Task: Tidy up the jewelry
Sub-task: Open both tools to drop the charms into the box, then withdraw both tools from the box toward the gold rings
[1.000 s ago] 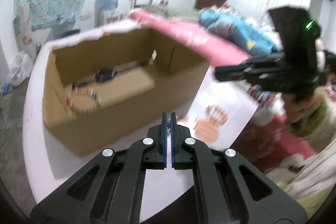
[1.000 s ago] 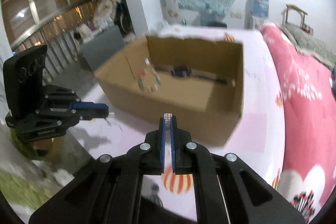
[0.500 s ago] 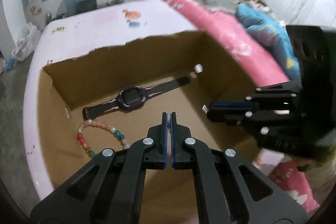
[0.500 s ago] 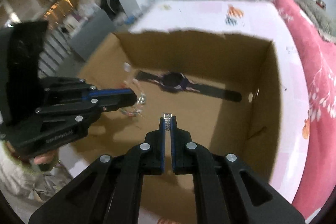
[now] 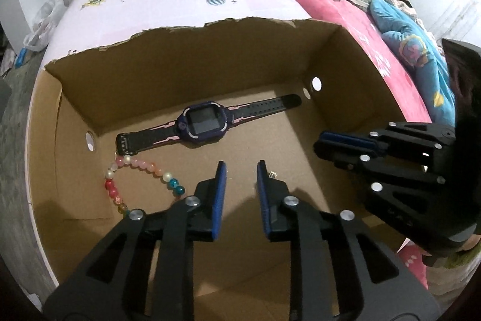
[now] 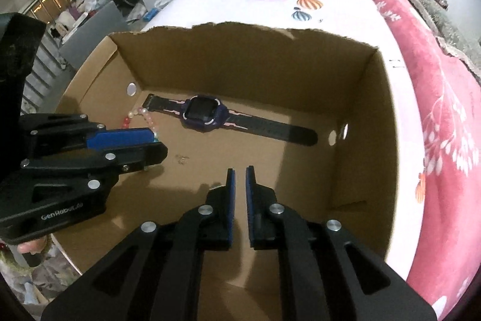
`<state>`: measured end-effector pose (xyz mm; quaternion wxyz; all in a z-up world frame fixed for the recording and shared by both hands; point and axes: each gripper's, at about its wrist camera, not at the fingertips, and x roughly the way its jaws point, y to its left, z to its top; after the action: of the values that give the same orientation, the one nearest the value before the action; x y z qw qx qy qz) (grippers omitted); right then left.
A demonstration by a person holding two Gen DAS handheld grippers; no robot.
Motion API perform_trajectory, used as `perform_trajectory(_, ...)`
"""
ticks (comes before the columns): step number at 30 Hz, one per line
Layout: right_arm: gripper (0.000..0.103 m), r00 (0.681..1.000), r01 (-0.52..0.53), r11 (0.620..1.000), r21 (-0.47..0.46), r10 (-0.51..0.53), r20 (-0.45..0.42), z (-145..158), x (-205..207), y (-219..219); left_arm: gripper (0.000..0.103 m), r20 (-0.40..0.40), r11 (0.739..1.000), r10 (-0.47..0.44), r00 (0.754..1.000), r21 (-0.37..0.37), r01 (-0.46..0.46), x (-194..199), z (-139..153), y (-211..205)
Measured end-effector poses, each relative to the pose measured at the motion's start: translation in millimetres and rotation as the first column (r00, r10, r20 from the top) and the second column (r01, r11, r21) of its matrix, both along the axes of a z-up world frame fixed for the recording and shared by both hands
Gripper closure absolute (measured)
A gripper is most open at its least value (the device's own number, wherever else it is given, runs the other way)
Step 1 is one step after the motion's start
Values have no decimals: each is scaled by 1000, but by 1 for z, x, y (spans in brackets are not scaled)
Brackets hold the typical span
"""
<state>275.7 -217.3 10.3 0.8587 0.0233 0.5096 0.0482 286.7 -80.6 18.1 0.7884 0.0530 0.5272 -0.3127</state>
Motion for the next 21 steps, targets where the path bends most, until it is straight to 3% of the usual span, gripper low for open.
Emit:
perform_trajectory(2,83,1000,3,1000,-6,-3,13,4,-3,-1,74,-1,1000,6,1000,-7,-6,0,2,2)
perform_trajectory(6,78,999,16,1000,-8,-16,46,11,-11,-3,65,1,999,26,1000,-22,-26,0,3,5)
perform_trajectory(10,70,994,39,999,28,-41,97,25,-27,-8,54,50,997,52,997,-57,-49,-7,14,14)
perform_trajectory(15,57,976,60,994,88,-77,202,51,-60,-13,42,108,985,87,990,-155,-70,-30,43,39)
perform_trajectory(21,43,946,68,985,161,-115,302,75,-101,-12,29,218,982,102,971,-177,-63,-73,71,64)
